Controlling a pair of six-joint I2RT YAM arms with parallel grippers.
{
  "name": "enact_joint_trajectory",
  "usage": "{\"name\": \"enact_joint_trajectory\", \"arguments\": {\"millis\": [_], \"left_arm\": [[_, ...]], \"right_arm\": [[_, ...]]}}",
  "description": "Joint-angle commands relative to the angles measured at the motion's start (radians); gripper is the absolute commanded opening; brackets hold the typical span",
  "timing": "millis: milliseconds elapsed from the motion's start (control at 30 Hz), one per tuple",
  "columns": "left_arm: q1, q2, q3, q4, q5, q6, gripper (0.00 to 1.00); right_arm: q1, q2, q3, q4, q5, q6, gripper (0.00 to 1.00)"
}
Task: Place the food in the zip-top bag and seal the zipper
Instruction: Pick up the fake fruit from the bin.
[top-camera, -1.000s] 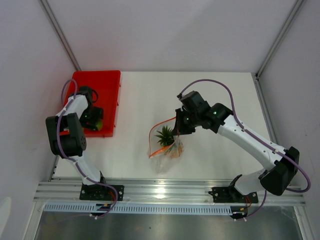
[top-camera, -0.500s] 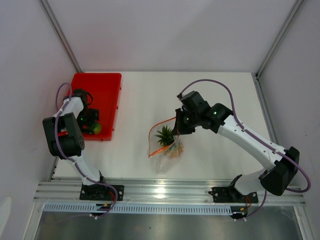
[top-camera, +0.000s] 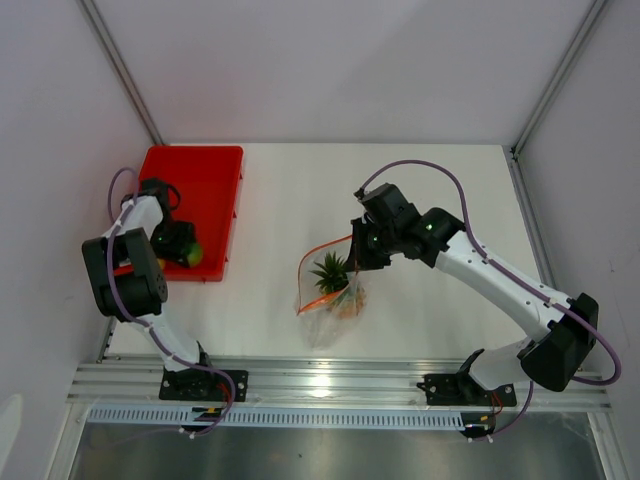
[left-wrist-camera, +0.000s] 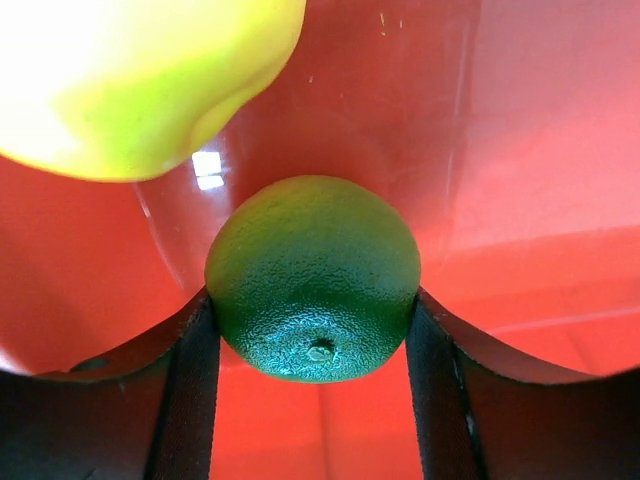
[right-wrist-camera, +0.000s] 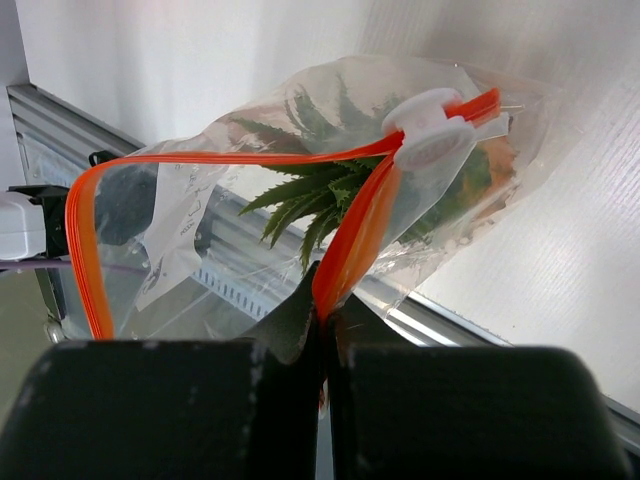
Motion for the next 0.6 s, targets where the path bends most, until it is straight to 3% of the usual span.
{"name": "enact_joint_trajectory", "arguments": {"millis": [0,133,300,433,467,533,567], "left_arm": [[-0.036,-0.12,-0.011,0.011,-0.031,0.047,0.0],[-0.122,-0.256,-0.029,0.0,-0.083,0.076,0.01],[-0.32,-0.472,-0.067,-0.005,-0.092,0.119,0.01],[-0.507,-0.713,-0.194,0.141,-0.045,0.22,0.0],[-0.53,-0.77,-0.209,0.244,-0.022,0.253,0.01],[-0.574,-0.94,-0.314,0.39,0.159,0.386,0.01],[-0.585,-0.991,-0.343,0.54,0.234,0.432,0.01]], "right_arm": [[-0.003,-0.031,0.009,0.033,0.015,0.002,0.0],[-0.006,-0.028,0.004,0.029,0.041,-0.001,0.0],[-0.005,-0.012,0.001,0.032,0.049,0.01,0.0],[-0.002,-0.013,0.0,0.036,0.057,0.022,0.0],[-0.002,-0.015,0.0,0.036,0.058,0.024,0.0],[-0.002,-0.015,0.0,0.036,0.066,0.025,0.0],[-0.002,-0.015,0.0,0.036,0.068,0.028,0.0]]}}
